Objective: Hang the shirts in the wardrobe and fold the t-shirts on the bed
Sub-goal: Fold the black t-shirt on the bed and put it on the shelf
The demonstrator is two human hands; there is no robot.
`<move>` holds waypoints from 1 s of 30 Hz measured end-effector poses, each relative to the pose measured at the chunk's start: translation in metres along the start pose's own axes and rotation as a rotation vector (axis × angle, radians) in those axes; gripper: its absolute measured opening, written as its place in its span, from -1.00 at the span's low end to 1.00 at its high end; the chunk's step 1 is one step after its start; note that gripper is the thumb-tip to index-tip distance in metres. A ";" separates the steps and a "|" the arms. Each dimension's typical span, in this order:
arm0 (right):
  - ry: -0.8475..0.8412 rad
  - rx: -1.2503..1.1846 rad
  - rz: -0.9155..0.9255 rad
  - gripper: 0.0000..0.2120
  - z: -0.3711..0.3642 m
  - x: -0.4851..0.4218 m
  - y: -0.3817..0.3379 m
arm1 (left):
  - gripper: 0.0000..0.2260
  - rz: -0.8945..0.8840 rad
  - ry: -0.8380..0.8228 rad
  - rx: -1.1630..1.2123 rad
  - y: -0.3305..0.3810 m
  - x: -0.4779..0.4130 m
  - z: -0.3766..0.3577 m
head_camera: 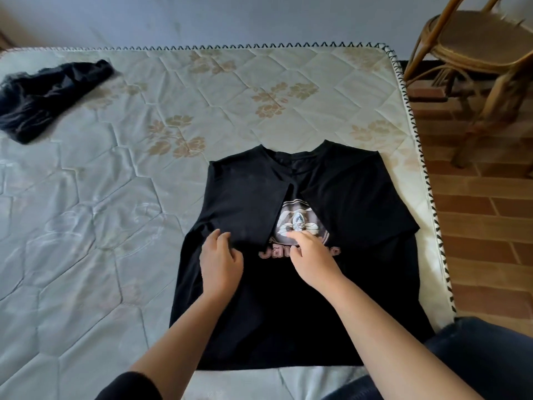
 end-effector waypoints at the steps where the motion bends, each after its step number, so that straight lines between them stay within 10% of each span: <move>1: -0.007 0.005 0.004 -0.63 -0.003 -0.002 -0.006 | -0.59 0.065 0.007 -0.022 -0.009 -0.005 0.007; 12: -0.037 -0.028 0.017 -0.63 -0.016 -0.019 -0.029 | -0.64 0.550 -0.179 0.191 -0.055 -0.042 0.035; 23: 0.186 -0.523 -0.130 -0.73 -0.008 -0.029 -0.024 | -0.52 -0.111 -0.260 0.167 0.060 -0.009 0.041; 30: 0.356 -0.822 -0.523 -0.66 0.021 -0.005 0.013 | -0.57 -0.332 -0.608 -0.007 0.119 0.042 -0.035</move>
Point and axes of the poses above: each hand's wrist, its own x-axis away from the middle knuckle, its own z-axis out of the back of the hand, y = z × x, the point moved 3 cm from there along -x, towards the middle knuckle, and after that the axes turned 12 degrees about z, right-handed, at the moved point
